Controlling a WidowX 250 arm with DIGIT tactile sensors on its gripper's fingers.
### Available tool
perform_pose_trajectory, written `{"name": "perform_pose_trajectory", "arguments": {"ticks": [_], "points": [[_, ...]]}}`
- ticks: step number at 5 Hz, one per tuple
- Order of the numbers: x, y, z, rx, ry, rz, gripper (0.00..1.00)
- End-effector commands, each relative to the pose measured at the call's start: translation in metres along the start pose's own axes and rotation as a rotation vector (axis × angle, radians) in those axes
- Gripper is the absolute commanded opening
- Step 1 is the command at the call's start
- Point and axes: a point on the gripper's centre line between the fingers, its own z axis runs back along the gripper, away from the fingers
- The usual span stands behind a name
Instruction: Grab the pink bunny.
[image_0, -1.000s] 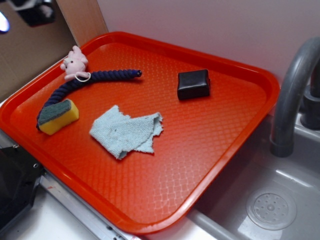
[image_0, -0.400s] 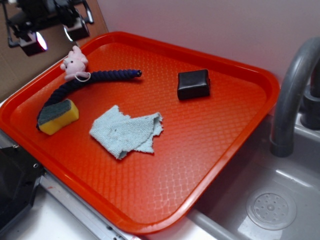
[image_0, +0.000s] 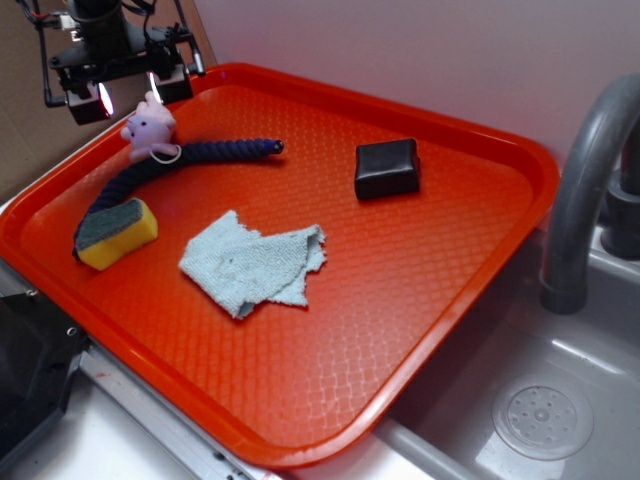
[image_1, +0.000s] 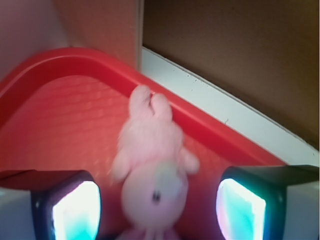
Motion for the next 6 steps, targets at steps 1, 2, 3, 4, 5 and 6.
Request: {"name": "perform_pose_trajectory", "arguments": {"ticks": [1,2,3,4,5,6], "points": [[0.014,0.019,-0.022,0.064,-0.018,-0.011,1.00],[0.006,0.018,-0.030,0.057,0.001,-0.063,1.00],[0.003,0.017,-0.035,0.027,0.028,-0.118,1.00],[0.004,0.019,-0.032,0.004,0.004,-0.124,0.00],[0.006,0.020,-0.021,-0.024,-0.004,-0.140,0.00],[0.008,0.010,0.027,-0.127,-0.008,-0.289,0.00]]}}
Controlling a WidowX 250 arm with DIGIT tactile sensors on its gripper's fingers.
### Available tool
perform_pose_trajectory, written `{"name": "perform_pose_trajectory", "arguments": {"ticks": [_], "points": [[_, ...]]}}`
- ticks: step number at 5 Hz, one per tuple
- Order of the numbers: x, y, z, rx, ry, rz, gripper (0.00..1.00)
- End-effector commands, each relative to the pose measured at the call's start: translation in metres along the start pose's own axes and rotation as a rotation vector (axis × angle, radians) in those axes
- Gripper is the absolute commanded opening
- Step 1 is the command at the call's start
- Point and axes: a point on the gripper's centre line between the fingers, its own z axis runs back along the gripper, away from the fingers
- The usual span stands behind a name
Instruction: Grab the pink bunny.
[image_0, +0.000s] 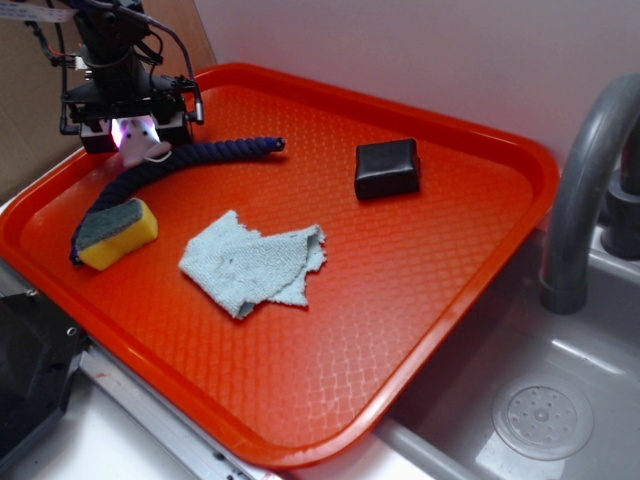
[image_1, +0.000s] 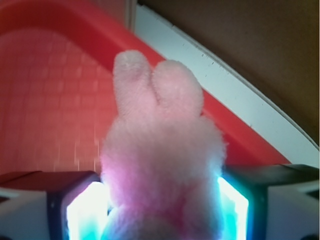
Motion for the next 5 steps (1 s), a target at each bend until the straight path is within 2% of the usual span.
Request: {"name": "perform_pose_trajectory", "arguments": {"ticks": [1,2,3,4,5], "points": [[0.011,-0.011,0.117,-0.197,-0.019,-0.311,0.00],[-0.014,-0.025,0.180,-0.298,-0.004,-0.449,0.00],[-0.043,-0.030,0.229,-0.390,0.057,-0.632,0.00],[-0.057,-0.023,0.257,-0.462,0.086,-0.586,0.00],[-0.055,-0.024,0.244,-0.449,0.162,-0.601,0.00]]}}
